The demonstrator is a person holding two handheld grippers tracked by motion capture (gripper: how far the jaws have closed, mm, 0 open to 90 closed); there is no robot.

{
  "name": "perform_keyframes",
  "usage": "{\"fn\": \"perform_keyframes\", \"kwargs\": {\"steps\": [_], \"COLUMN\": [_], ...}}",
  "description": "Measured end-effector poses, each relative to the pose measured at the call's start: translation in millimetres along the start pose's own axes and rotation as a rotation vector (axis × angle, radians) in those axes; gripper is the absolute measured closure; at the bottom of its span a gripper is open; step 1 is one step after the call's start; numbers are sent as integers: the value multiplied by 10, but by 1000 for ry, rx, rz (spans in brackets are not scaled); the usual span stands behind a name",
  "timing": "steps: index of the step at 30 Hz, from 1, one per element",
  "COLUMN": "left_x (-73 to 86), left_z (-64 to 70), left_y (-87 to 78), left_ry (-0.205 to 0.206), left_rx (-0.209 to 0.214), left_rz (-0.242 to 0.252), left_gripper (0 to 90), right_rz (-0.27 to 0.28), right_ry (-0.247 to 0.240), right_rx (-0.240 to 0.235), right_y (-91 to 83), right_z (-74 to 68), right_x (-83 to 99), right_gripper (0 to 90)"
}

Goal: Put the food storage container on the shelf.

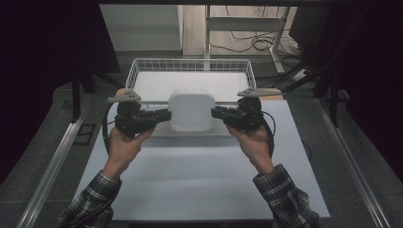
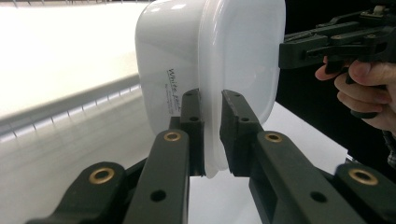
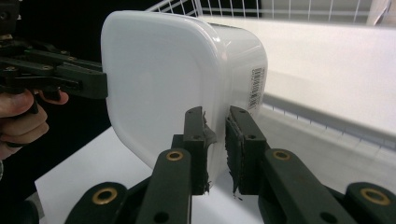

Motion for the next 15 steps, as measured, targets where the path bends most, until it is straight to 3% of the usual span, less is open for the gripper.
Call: {"fn": "perform_keyframes", "kwargs": {"steps": [10, 15], "left_x": [-320, -453], "left_z": [-124, -183], "left_y": [12, 56], "left_ry": [0, -5], "left_rx": [-15, -22], "left_rz": [3, -2], "left_gripper": [802, 801], "right_rz": [20, 23], "right_ry": [-15, -18], "right_rx": [21, 43], "right_y": [44, 90], "right_z": [41, 127], "right_x": [-308, -499], "right_gripper": [776, 772]}}
Point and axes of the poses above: each handheld gripper's, and its own axes: y roughly forward along the jaws, x roughly out of its underside, z roughly to its right, the point moved 7 cm from there along y, roughly forward along the jaws, and after that the axes turned 7 degrees about -x, right-handed, at the moved point
